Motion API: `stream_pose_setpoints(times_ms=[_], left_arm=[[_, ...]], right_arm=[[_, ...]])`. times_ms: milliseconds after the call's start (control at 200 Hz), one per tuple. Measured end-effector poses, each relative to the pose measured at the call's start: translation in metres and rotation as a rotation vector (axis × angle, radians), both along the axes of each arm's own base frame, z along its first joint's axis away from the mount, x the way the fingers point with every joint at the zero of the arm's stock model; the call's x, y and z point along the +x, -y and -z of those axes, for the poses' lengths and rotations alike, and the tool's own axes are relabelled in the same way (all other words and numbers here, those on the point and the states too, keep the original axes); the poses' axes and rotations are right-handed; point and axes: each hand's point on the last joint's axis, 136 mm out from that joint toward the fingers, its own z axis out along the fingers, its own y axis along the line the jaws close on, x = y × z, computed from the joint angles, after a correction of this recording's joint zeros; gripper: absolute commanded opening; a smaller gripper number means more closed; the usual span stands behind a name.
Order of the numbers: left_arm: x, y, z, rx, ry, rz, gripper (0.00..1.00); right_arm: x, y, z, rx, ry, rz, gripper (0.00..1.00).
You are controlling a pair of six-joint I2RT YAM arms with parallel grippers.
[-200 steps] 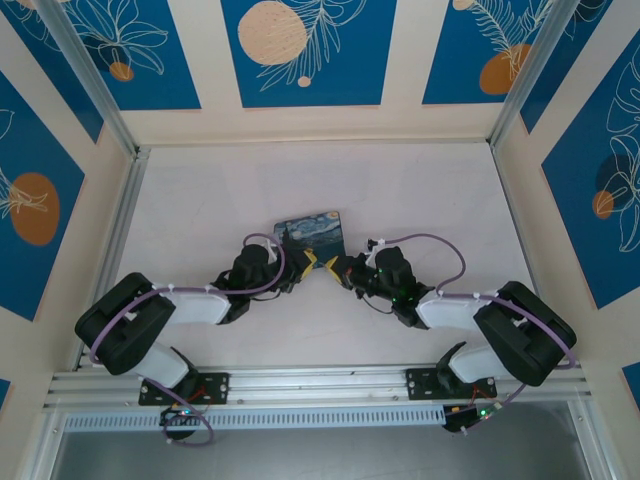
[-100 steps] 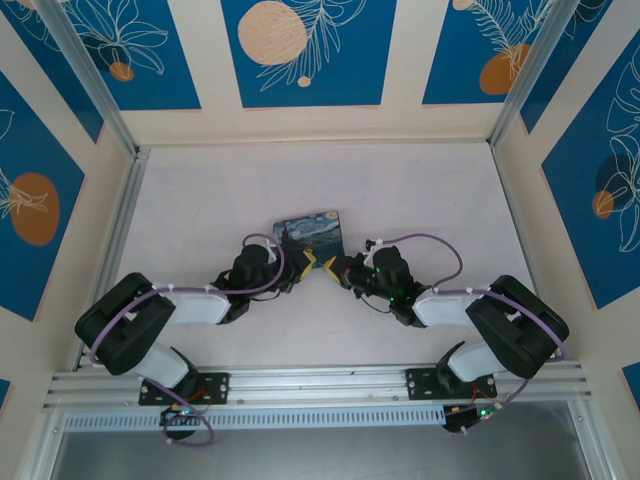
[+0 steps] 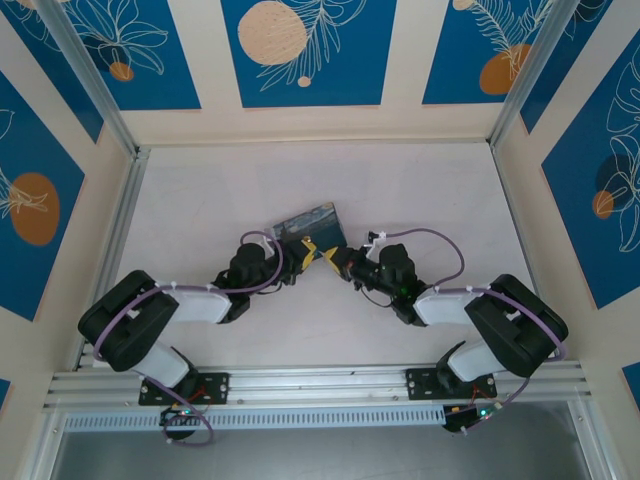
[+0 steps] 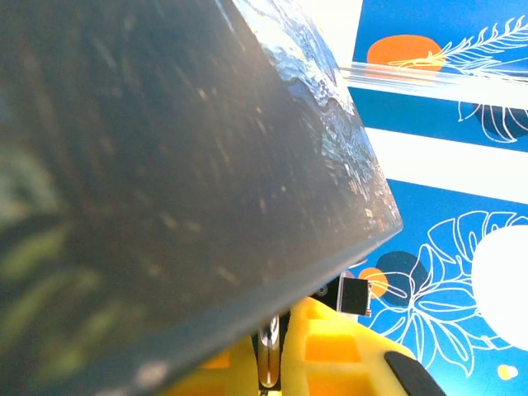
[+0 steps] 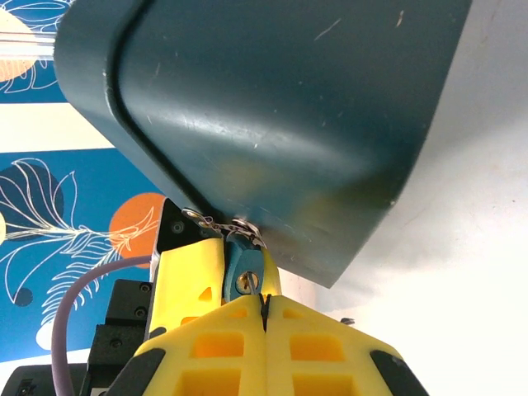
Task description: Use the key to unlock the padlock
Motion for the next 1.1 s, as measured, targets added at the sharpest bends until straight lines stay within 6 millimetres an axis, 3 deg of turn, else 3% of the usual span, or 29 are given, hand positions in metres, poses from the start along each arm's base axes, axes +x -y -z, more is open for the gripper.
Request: stream_pose_setpoints(times_ms=[520, 1100], left_arm=[[-0.005, 0.001, -0.010, 0.025, 0.008, 0.022, 0.00], [0.006, -0.002, 0.003, 0.087, 0.016, -0.020, 0.00]], right_arm=[[0.005, 0.005, -0.009, 0.021, 0.014, -0.071, 0.00], [0.015, -0.002, 0.004, 0.004, -0.015, -0.091, 0.00]])
